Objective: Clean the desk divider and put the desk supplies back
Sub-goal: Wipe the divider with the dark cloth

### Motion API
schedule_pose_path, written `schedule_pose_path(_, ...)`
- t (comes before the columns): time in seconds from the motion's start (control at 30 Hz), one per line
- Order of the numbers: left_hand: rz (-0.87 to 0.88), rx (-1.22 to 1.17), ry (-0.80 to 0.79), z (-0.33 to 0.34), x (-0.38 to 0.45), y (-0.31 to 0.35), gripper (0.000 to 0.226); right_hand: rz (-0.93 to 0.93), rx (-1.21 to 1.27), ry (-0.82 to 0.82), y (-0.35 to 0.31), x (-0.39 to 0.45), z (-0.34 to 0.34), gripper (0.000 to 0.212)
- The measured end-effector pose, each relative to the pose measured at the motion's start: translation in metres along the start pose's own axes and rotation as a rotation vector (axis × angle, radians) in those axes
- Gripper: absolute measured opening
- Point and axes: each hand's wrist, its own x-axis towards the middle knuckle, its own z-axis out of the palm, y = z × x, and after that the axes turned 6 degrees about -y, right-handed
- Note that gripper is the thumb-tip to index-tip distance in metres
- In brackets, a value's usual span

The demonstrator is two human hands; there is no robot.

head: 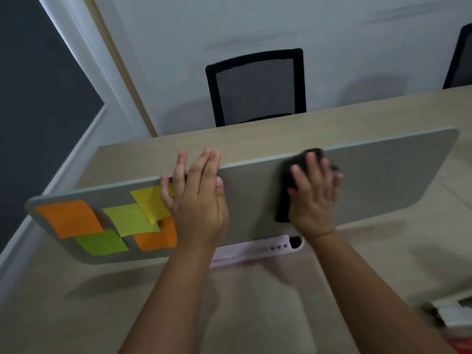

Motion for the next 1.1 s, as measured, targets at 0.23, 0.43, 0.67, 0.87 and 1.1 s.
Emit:
schedule_pose_path(0.23,-0.055,-0.063,0.037,0.004,-0.002,0.016,0.038,0.317,0.305,-0.015,-0.016,0.005,-0.012,0.043)
schedule_pose_path(0.43,-0.102,-0.076,0.045,0.004,-0.001,0.025,0.036,-0.159,0.047,-0.074,-0.062,0.004,0.008,0.065)
schedule_pose_path(0.67,-0.114,-0.039,0.011,0.005,0.000,0.032,0.033,0.199,0.035,0.028,0.122,-0.008,-0.026,0.052)
schedule_pose_path(0.87,-0.045,-0.045,-0.033,0.014,0.004,0.066,0.033,0.485,0.238,0.189,0.097,0.017,-0.024,0.046)
schedule_pose_path(1.1,-0.027,-0.035,-0.069,0.020,0.006,0.099,0.032,-0.053,0.071,0.032,0.057,0.016,-0.016,0.074)
